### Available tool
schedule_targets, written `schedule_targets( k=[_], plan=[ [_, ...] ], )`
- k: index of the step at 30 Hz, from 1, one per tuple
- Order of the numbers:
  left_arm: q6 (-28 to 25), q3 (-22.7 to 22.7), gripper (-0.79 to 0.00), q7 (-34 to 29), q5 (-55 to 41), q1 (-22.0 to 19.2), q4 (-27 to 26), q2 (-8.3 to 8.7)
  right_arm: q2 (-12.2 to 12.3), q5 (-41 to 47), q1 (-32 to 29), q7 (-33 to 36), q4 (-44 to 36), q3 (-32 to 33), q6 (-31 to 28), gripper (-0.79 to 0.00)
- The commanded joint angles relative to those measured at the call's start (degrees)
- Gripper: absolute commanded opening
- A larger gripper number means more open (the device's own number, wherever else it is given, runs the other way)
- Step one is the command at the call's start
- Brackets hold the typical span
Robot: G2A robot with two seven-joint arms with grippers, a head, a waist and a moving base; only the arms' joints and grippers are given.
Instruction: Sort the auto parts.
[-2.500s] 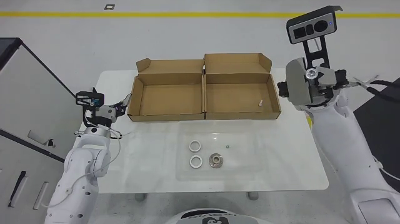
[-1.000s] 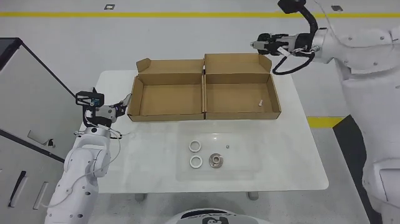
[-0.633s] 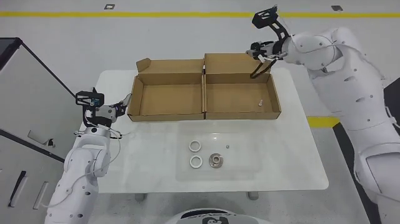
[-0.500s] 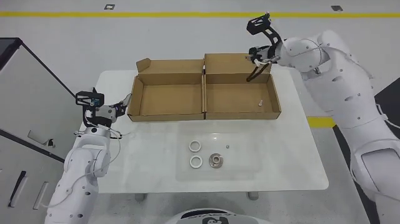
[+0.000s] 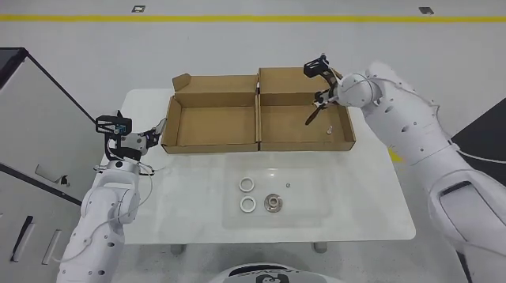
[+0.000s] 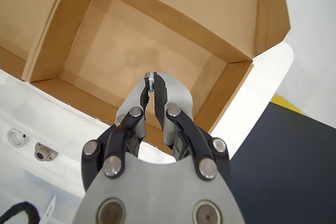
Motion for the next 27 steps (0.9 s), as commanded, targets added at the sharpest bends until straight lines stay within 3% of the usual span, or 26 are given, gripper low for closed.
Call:
schedule_targets(
  k=[1,27],
  plan=[
    [0.00,0.00,0.000,0.00,0.00,0.00,0.00,0.00,-0.38,-0.03,-0.08,0.13,0.89,-0.69,-0.10,-0.785],
    [0.00,0.00,0.000,0.00,0.00,0.00,0.00,0.00,-4.61,-6.90,-0.23,3.18,8.83,-7.23,-2.22,-0.785]
  ],
)
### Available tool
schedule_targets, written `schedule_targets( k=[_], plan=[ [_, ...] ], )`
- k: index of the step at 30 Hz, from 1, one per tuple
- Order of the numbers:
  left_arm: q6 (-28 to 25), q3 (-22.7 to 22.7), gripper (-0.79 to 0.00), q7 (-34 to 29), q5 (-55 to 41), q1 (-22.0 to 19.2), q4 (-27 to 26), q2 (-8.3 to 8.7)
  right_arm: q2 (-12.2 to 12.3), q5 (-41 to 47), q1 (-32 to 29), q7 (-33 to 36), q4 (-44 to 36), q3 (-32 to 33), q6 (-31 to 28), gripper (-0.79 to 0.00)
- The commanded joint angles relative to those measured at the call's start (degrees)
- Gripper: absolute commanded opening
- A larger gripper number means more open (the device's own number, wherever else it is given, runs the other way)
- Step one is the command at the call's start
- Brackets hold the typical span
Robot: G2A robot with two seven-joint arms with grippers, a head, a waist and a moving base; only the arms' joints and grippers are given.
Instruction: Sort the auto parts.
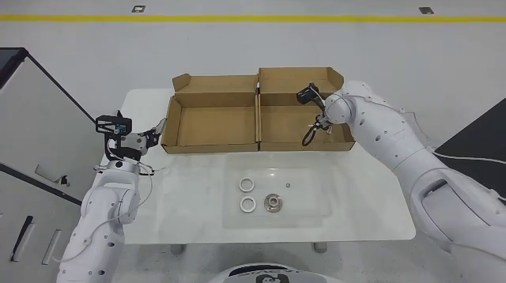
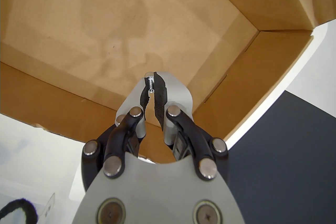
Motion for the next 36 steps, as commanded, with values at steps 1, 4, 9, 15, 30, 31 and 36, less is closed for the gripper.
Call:
schedule_targets(
  k=[1,4,9,15,30,31,36],
  plan=[
    [0.00,0.00,0.000,0.00,0.00,0.00,0.00,0.00,-0.19,-0.10,-0.01,0.12,0.26,-0.07,-0.07,-0.785],
    [0.00,0.00,0.000,0.00,0.00,0.00,0.00,0.00,-0.55,-0.52,-0.06,0.32,0.71,-0.32,-0.20,-0.785],
    [0.00,0.00,0.000,0.00,0.00,0.00,0.00,0.00,-1.12,-0.72,0.00,0.36,1.63,-0.38,-0.30,-0.733],
    [0.00,0.00,0.000,0.00,0.00,0.00,0.00,0.00,-1.69,-0.79,0.04,0.05,2.36,-0.20,-0.70,-0.686],
    [0.00,0.00,0.000,0.00,0.00,0.00,0.00,0.00,0.26,-0.92,0.86,0.66,-5.66,7.09,-1.80,-0.428],
    [0.00,0.00,0.000,0.00,0.00,0.00,0.00,0.00,0.65,-0.80,0.53,1.36,-7.43,8.01,-1.92,-0.428],
    [0.00,0.00,0.000,0.00,0.00,0.00,0.00,0.00,2.88,1.21,-2.11,5.85,-17.25,13.76,-3.50,-0.428]
  ],
)
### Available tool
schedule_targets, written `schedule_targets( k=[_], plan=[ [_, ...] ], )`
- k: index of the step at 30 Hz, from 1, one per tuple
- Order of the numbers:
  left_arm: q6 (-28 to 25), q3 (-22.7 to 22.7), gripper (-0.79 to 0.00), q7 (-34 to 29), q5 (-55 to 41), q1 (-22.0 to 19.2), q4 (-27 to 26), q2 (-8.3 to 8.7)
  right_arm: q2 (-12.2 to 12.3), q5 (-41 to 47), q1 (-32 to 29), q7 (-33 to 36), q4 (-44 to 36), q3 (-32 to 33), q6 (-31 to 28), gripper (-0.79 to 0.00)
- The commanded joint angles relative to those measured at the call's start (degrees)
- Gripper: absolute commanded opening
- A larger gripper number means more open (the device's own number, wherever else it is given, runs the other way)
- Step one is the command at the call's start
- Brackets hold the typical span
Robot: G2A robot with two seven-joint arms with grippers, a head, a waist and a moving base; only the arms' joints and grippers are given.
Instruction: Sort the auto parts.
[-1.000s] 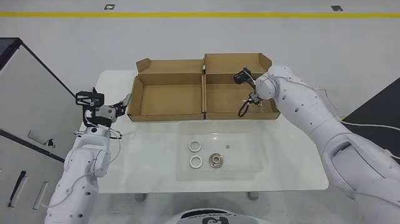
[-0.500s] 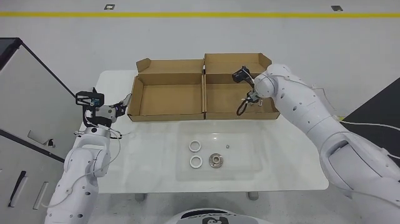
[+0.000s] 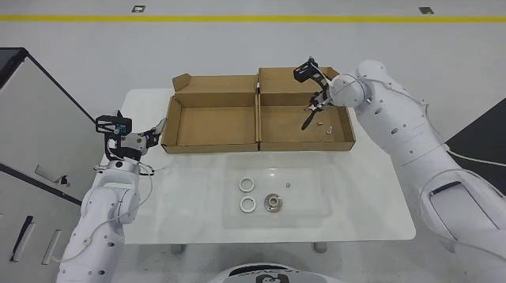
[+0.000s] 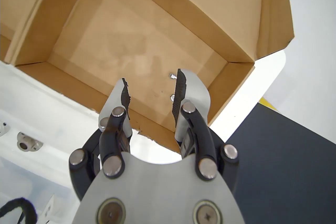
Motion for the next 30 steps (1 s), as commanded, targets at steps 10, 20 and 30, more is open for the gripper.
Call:
schedule_targets(
  k=[10,20,30],
  plan=[
    [0.00,0.00,0.000,0.00,0.00,0.00,0.00,0.00,3.72,15.00,-7.59,16.14,-20.64,10.17,-6.91,-0.437],
    [0.00,0.00,0.000,0.00,0.00,0.00,0.00,0.00,5.79,17.40,-9.44,16.20,-25.57,8.09,-8.04,0.000],
    [0.00,0.00,0.000,0.00,0.00,0.00,0.00,0.00,5.85,16.10,-9.90,16.10,-26.05,7.20,-8.14,0.000]
  ],
)
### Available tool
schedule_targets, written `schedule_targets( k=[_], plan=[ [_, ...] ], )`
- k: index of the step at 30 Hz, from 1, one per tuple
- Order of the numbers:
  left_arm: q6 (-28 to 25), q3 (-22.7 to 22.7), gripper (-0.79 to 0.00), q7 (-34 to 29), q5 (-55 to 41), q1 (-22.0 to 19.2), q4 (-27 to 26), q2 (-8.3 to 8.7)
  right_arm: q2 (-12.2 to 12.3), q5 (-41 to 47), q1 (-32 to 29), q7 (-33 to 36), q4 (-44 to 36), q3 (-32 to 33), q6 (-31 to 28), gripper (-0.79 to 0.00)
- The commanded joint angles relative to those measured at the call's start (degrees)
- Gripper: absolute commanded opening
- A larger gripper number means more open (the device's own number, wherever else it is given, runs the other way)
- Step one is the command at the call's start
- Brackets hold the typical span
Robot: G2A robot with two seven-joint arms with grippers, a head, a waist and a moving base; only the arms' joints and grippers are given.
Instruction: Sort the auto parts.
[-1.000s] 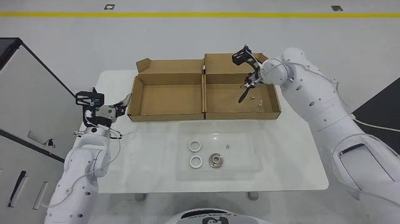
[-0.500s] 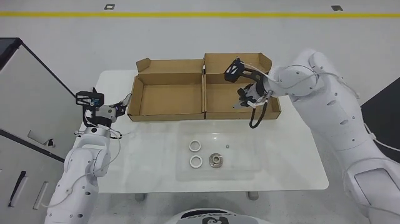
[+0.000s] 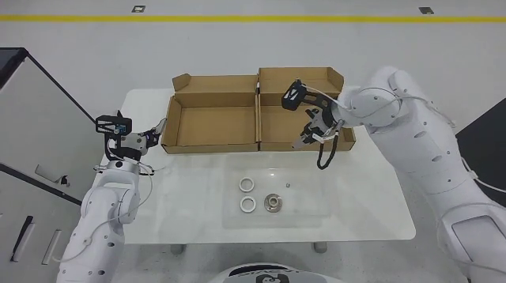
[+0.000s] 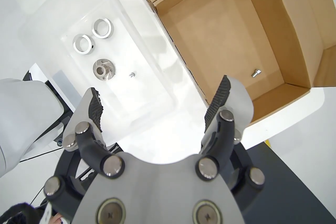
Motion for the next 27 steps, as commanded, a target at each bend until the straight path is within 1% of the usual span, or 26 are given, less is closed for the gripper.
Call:
schedule_targets(
  k=[1,4,8,13,18,20,26,27],
  plan=[
    [0.00,0.00,0.000,0.00,0.00,0.00,0.00,0.00,0.08,-1.38,-0.39,-0.12,-1.68,-1.55,-0.13,0.000],
    [0.00,0.00,0.000,0.00,0.00,0.00,0.00,0.00,0.52,-2.98,0.13,0.04,-3.94,-5.75,0.03,0.000],
    [0.00,0.00,0.000,0.00,0.00,0.00,0.00,0.00,1.44,-3.18,3.14,0.04,-4.78,-12.79,0.04,0.000],
    [0.00,0.00,0.000,0.00,0.00,0.00,0.00,0.00,2.77,-0.83,7.86,0.04,-4.82,-21.22,0.13,0.000],
    [0.00,0.00,0.000,0.00,0.00,0.00,0.00,0.00,3.57,2.59,12.57,0.04,-5.05,-27.49,1.17,0.000],
    [0.00,0.00,0.000,0.00,0.00,0.00,0.00,0.00,3.72,3.84,14.18,0.04,-5.29,-29.57,1.18,-0.052],
    [0.00,0.00,0.000,0.00,0.00,0.00,0.00,0.00,3.53,7.02,17.65,0.04,-4.94,-34.82,0.87,-0.105],
    [0.00,0.00,0.000,0.00,0.00,0.00,0.00,0.00,3.41,7.38,18.08,0.04,-4.73,-35.45,0.88,-0.129]
  ],
)
